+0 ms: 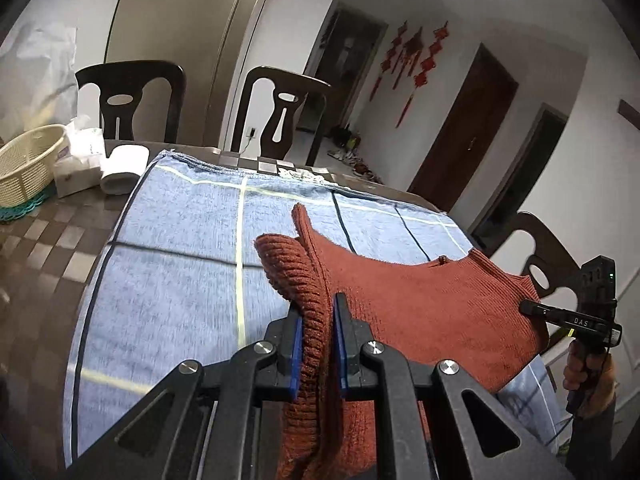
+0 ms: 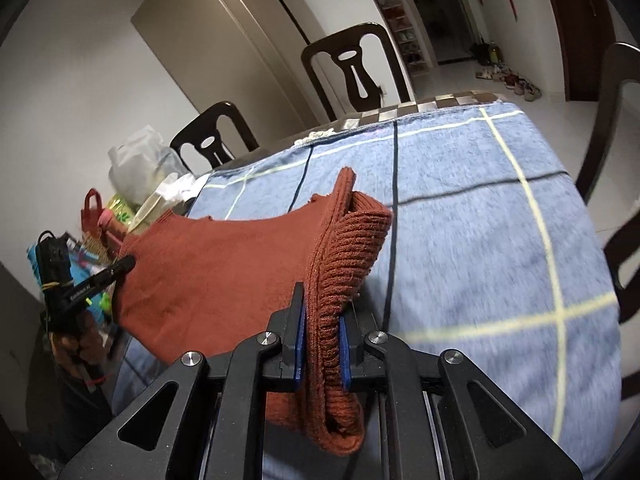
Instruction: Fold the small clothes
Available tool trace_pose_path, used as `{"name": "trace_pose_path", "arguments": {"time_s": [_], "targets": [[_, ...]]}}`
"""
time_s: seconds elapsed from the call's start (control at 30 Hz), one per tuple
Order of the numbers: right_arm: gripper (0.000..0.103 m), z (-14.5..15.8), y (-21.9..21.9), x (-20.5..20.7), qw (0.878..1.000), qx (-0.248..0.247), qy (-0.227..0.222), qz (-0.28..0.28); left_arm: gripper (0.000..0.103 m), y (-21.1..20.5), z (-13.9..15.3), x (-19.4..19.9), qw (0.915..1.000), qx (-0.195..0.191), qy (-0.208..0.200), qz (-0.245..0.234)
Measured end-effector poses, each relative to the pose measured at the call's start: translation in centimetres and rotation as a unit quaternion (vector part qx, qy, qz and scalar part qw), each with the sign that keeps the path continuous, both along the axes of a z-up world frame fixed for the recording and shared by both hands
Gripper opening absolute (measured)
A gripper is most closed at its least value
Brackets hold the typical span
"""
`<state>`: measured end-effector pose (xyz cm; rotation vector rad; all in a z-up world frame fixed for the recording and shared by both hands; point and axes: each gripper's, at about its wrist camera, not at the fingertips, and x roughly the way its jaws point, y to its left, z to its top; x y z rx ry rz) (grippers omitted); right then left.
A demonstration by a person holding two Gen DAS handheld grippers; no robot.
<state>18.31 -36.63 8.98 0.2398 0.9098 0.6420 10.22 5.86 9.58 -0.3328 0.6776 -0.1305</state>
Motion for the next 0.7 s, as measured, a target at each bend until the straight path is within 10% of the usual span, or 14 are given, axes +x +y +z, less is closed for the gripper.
{"name": "trace_pose_path", "arguments": {"time_s": [0.3, 0.7], "targets": [[0.013, -8.3, -2.0, -1.9, 0.995, -0.016, 0.095, -0.017, 0.015, -0.4, -8.1, -5.3, 0.9965, -0.022, 0.08, -0.008], [0.022, -6.4, -3.0, -4.1, 0.997, -0.027, 0.057, -0.044, 0.02, -0.3, -9.0, -5.8, 0.9956, -0.026, 0.089, 0.015]]}}
